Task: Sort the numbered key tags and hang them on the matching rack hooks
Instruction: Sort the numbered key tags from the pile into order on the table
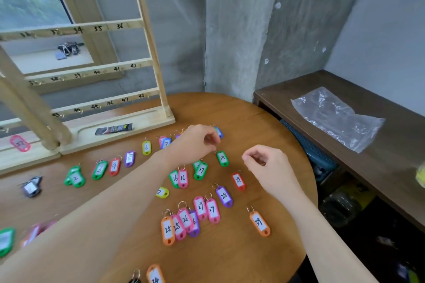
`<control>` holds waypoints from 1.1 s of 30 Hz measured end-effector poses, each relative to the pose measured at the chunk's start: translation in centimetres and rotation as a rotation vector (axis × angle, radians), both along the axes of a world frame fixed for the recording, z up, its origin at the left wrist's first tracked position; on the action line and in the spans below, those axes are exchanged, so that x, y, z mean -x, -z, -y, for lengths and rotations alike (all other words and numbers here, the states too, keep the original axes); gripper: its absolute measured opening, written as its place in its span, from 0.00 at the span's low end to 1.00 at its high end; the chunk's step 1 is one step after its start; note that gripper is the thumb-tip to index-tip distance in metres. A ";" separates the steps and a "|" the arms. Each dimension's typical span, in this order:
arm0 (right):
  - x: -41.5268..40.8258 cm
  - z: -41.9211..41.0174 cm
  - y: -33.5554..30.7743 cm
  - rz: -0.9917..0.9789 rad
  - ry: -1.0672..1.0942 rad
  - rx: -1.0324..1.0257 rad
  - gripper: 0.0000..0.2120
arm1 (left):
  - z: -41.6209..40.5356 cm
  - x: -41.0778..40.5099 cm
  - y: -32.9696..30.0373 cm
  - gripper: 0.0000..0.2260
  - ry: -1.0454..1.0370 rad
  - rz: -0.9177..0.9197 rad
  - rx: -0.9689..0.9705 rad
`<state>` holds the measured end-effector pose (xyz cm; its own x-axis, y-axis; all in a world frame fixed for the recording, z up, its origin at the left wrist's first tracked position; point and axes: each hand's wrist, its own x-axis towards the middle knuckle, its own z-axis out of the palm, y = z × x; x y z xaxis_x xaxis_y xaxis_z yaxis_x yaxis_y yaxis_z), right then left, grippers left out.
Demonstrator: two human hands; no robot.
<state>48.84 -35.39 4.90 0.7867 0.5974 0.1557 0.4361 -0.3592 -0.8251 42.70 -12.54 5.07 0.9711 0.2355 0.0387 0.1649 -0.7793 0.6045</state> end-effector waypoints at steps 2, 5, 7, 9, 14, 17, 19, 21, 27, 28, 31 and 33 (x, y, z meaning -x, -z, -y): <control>0.6 -1.0 -0.1 -0.010 -0.016 -0.006 0.07 | -0.9 1.8 -0.4 0.07 -0.029 0.012 -0.011; 2.2 -3.1 -0.1 -0.051 -0.069 -0.024 0.08 | -2.4 6.2 -1.0 0.08 -0.077 0.025 -0.024; 3.8 -4.8 -0.3 -0.064 -0.117 -0.028 0.09 | -3.3 10.5 -1.0 0.05 -0.145 0.005 -0.020; 5.7 -6.7 -0.7 -0.044 -0.175 -0.038 0.09 | -4.4 15.9 -0.8 0.03 -0.239 0.018 -0.039; 12.2 -12.5 -1.5 -0.038 -0.324 -0.079 0.09 | -6.9 31.6 0.8 0.05 -0.530 0.030 -0.044; 16.6 -16.0 -1.9 -0.001 -0.389 -0.129 0.11 | -7.6 39.2 1.7 0.08 -0.694 0.109 -0.034; 19.6 -18.1 -2.1 0.018 -0.463 -0.143 0.12 | -8.0 42.9 2.0 0.08 -0.776 0.178 -0.039; 22.3 -19.9 -2.2 0.013 -0.525 -0.138 0.12 | -8.4 45.6 2.1 0.10 -0.820 0.243 -0.104; 27.6 -22.8 -2.7 -0.013 -0.591 -0.080 0.11 | -8.8 50.2 2.5 0.10 -0.895 0.278 -0.130; 28.1 -23.1 -2.7 -0.011 -0.600 -0.061 0.10 | -8.8 50.6 2.6 0.11 -0.895 0.258 -0.120; 29.1 -23.6 -2.9 0.022 -0.620 -0.008 0.09 | -8.4 51.4 2.9 0.07 -0.870 0.221 -0.063; 29.4 -23.8 -2.8 0.047 -0.625 0.009 0.09 | -7.7 51.3 3.1 0.05 -0.841 0.210 -0.048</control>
<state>19.47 -11.58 7.75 0.2808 0.9438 0.1741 0.6017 -0.0318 -0.7981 -8.60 -4.80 2.02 0.4467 0.8656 0.2263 0.5866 -0.4743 0.6565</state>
